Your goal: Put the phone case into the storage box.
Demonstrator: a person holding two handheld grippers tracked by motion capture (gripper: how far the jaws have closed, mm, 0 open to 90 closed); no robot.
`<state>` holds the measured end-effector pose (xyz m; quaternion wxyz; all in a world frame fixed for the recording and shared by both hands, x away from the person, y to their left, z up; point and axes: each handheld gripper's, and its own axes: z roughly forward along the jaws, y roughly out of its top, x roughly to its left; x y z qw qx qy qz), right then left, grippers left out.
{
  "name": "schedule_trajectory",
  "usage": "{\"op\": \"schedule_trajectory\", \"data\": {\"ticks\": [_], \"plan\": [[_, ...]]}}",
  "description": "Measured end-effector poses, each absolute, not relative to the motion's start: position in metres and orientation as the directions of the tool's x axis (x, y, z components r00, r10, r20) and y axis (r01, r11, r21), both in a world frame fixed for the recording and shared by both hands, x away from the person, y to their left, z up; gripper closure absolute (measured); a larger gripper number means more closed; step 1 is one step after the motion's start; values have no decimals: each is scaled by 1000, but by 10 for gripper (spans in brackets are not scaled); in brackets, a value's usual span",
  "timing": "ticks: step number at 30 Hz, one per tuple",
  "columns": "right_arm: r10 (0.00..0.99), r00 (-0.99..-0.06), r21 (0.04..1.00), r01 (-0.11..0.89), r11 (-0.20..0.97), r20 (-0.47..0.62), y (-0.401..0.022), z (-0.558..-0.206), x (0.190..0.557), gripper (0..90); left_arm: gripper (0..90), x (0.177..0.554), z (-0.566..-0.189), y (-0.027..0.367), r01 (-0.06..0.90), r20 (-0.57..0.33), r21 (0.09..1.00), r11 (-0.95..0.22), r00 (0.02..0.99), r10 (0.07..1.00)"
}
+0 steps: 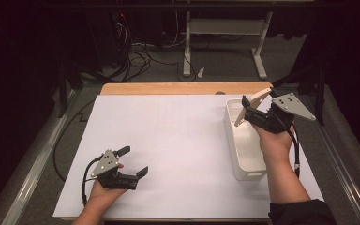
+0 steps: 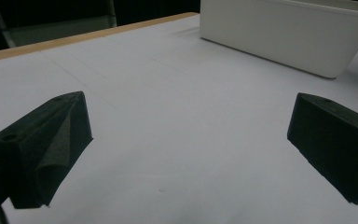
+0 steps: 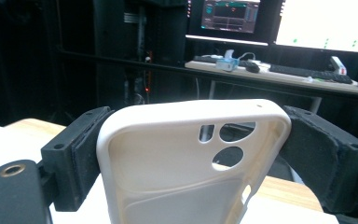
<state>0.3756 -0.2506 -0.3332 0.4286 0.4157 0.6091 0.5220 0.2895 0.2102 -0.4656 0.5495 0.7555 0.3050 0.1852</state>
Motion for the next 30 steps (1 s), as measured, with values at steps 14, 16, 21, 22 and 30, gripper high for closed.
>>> {"op": "schedule_trajectory", "data": {"ticks": [14,16,21,22,30], "plan": [[967,-241,988,104,111,-83,-238,-341,408,125,8,289,-464,212,250,-57,947,-200,745,664],[970,-231,988,114,109,-81,-237,-342,413,125,8,289,-464,212,250,-58,948,-198,746,664],[974,-211,986,130,107,-78,-235,-345,422,125,9,288,-463,213,246,-58,950,-194,746,663],[975,-208,985,134,108,-78,-234,-346,424,124,9,288,-463,213,247,-59,950,-193,746,663],[979,-187,982,153,106,-77,-229,-352,436,124,9,288,-463,213,245,-61,951,-190,750,659]]}}
